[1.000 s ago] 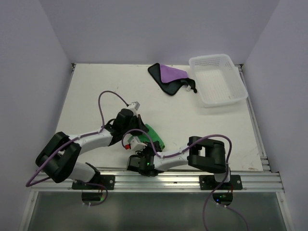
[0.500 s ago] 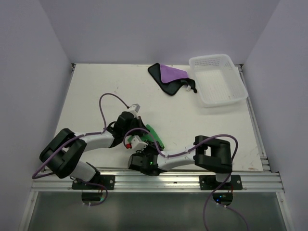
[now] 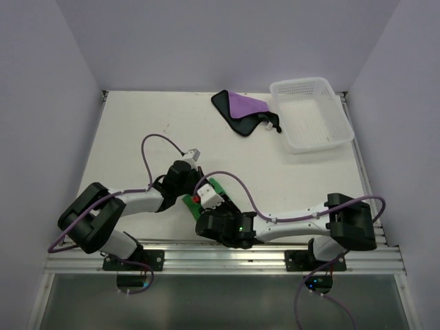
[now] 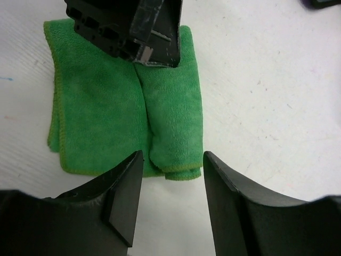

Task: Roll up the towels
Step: Roll the towel

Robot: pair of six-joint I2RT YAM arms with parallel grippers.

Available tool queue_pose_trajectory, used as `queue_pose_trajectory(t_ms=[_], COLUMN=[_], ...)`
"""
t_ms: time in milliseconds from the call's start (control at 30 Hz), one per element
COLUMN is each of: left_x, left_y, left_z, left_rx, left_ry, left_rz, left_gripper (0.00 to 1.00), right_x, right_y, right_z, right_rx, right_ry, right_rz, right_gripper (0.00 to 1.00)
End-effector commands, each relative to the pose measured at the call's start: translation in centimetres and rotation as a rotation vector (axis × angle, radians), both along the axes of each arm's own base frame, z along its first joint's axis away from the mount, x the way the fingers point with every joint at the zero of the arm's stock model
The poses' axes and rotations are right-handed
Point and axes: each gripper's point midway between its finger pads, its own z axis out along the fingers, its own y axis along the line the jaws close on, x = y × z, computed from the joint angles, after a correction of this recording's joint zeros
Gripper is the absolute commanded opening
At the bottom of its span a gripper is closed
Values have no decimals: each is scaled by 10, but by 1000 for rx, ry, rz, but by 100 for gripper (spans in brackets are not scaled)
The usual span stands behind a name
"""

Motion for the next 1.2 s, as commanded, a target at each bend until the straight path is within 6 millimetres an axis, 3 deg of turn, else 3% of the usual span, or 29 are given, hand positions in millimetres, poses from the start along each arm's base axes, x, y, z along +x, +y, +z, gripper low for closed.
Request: queue_pose_trajectory(t_ms=[0, 33, 100, 133, 400, 800, 967, 1033, 1167], left_x=[-29, -30, -30, -31, -36, -44, -48, -49, -51], left_y=[29, 29, 30, 30, 33, 37, 41, 41, 41], left_z=[-48, -48, -48, -48, -50, -51, -52, -52, -52], left_rx=[150, 149, 150, 149, 145, 135, 135, 131, 126], left_ry=[129, 128, 129, 132, 140, 148, 150, 150, 152], left_rz=[14, 14, 14, 12, 18, 20, 25, 29, 28], left_gripper=[0, 0, 0, 0, 0, 0, 0, 0, 0], right_x=[-9, -3, 0, 3, 18, 22, 22, 21, 20], right_y=[0, -8, -7, -12, -12, -17, -20, -19, -14], right_z=[19, 14, 24, 13, -2, -56, -68, -72, -71], right_rx=[192, 211, 328, 354, 628, 605, 561, 554, 554], right_ry=[81, 109, 163, 238, 487, 601, 597, 605, 607], right_rz=[-14, -35, -43, -43, -83, -144, -141, -128, -89], right_gripper=[53, 53, 53, 53, 63, 65, 65, 63, 46])
